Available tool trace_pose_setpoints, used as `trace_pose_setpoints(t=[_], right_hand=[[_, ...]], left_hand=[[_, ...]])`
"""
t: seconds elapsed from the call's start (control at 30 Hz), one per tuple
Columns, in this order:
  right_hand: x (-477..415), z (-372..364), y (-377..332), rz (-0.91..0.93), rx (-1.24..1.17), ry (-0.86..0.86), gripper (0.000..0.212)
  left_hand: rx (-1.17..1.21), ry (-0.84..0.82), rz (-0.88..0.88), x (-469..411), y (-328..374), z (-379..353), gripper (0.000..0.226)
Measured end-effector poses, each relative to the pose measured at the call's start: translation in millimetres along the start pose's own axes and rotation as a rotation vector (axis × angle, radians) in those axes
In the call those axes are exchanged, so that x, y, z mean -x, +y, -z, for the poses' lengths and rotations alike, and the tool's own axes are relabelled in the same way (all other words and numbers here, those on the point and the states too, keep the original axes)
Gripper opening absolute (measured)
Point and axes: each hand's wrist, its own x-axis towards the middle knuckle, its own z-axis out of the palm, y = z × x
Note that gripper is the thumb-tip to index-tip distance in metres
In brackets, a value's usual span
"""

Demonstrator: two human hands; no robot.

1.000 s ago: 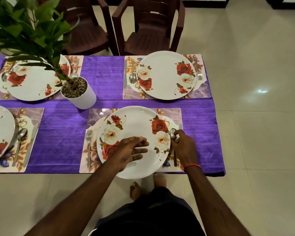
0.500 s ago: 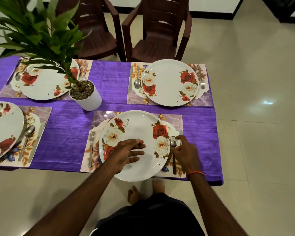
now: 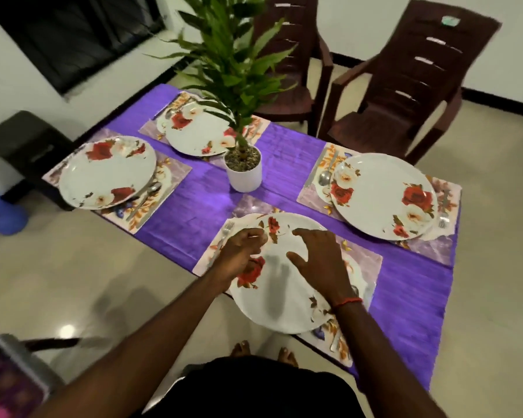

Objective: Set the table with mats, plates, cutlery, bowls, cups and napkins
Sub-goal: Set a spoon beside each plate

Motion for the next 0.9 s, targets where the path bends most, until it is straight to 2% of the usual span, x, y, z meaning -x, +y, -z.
trace_pose_setpoints(t=[0.03, 0.1, 0.17, 0.33, 0.47, 0.7, 0.9], right_hand=[[-5, -4, -11, 0.056, 0.08, 0.009, 0.066], [-14, -12, -33, 0.157, 0.166, 0.036, 0.073], [-19, -21, -49, 0.24, 0.208, 0.019, 0.071], [-31, -34, -86, 0.364, 0.193, -0.109, 0.072], [-42, -47, -120, 0.469, 0.201, -0.148, 0.071], [-55, -81, -196, 0.61, 0.273, -0.2, 0.071], [-54, -128, -282, 0.737, 0.253, -0.282, 0.075]], left_hand=[[-0.056, 0.039, -0.046, 2, -2, 4, 0.043], [-0.154, 0.128, -0.136, 10, -7, 16, 0.043], [-0.224, 0.206, -0.192, 20, -10, 30, 0.045], [-0.505, 0.373, -0.288, 37, -37, 77, 0.072], [-0.707, 0.524, -0.361, 49, -49, 109, 0.075], [-0.902, 0.715, -0.261, 74, -63, 177, 0.086], [-0.877, 0.831, -0.114, 112, -92, 249, 0.086]])
